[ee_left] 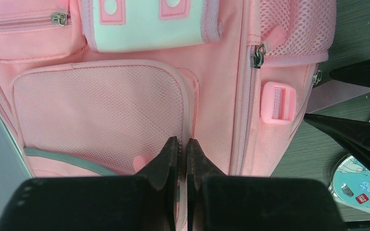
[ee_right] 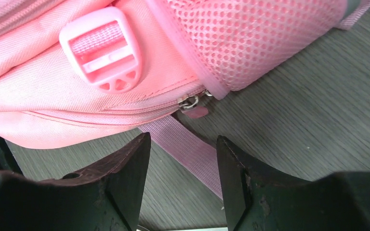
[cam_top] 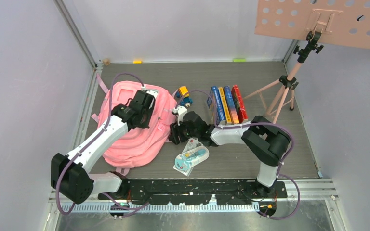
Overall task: Pack the student bag
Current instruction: Unzip the student bag at the center of the board.
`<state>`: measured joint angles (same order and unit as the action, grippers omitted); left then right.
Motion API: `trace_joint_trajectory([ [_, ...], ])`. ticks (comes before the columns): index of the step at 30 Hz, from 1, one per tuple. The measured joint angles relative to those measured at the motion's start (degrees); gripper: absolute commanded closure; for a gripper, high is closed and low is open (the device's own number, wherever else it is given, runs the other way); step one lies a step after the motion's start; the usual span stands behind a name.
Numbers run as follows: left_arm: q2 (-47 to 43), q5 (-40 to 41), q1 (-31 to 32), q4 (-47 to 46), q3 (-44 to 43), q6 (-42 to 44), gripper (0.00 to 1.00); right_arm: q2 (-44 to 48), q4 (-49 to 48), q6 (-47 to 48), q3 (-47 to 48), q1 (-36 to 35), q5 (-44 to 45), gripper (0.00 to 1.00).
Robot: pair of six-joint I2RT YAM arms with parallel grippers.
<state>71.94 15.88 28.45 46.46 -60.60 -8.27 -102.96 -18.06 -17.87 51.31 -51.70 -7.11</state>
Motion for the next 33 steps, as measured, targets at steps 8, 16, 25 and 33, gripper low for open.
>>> trace_joint_trajectory([
  [8, -0.3, -0.3, -0.3, 0.0, 0.0, 0.0, 1.0, -2.8, -1.5, 3.2, 0.5, -1.1, 2.6, 0.5],
  [16, -0.7, -0.5, -0.5, -0.1, 0.0, 0.0, 1.0, -4.5, -0.9, 7.6, 3.1, -2.8, 5.5, 0.53],
  [25, -0.7, -0.5, -0.5, -0.1, 0.1, 0.0, 1.0, -6.4, -0.3, 10.6, 4.8, -4.3, 8.2, 0.96],
  [33, -0.7, -0.5, -0.5, -0.2, 0.1, 0.0, 1.0, -6.3, 0.2, 10.7, 4.8, -5.0, 9.7, 0.99],
])
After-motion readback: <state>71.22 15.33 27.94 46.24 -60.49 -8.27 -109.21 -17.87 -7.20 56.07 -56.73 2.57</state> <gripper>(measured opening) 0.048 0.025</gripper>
